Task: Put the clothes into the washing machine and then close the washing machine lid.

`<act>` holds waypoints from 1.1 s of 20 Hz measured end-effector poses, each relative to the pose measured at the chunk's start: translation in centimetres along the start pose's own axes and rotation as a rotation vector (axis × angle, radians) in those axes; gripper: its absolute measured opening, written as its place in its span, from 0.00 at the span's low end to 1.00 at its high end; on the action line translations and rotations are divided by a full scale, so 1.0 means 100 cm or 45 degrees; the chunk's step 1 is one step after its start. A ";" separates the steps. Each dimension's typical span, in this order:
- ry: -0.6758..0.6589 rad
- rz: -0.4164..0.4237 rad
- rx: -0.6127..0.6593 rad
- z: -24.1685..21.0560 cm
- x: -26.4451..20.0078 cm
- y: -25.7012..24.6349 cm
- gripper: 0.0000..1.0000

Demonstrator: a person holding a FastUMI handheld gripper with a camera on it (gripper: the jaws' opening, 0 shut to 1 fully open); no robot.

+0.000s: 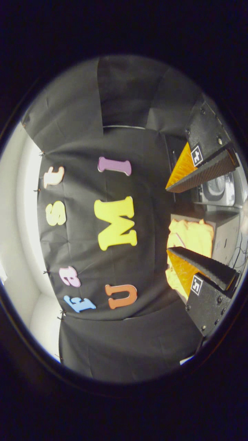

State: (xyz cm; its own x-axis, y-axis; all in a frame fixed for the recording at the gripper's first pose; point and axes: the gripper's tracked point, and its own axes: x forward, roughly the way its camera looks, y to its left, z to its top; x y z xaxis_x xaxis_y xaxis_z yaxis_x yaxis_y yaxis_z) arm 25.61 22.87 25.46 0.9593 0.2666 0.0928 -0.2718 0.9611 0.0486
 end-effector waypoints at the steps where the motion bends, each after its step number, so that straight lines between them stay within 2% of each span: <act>1: 0.023 0.026 -0.002 -0.001 0.019 0.015 0.99; 6: 0.128 0.111 -0.028 -0.024 0.101 0.078 0.99; 12: 0.350 0.100 -0.019 -0.091 0.168 0.114 0.99; 18: 0.555 0.042 -0.053 -0.155 0.198 0.123 0.99; 22: 0.722 -0.014 -0.010 -0.187 0.197 0.124 0.99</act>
State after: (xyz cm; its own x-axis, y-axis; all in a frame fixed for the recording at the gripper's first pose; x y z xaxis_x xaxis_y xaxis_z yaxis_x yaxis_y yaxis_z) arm 42.53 41.42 9.30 0.8533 0.2516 -0.4567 -0.2633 0.9639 0.0392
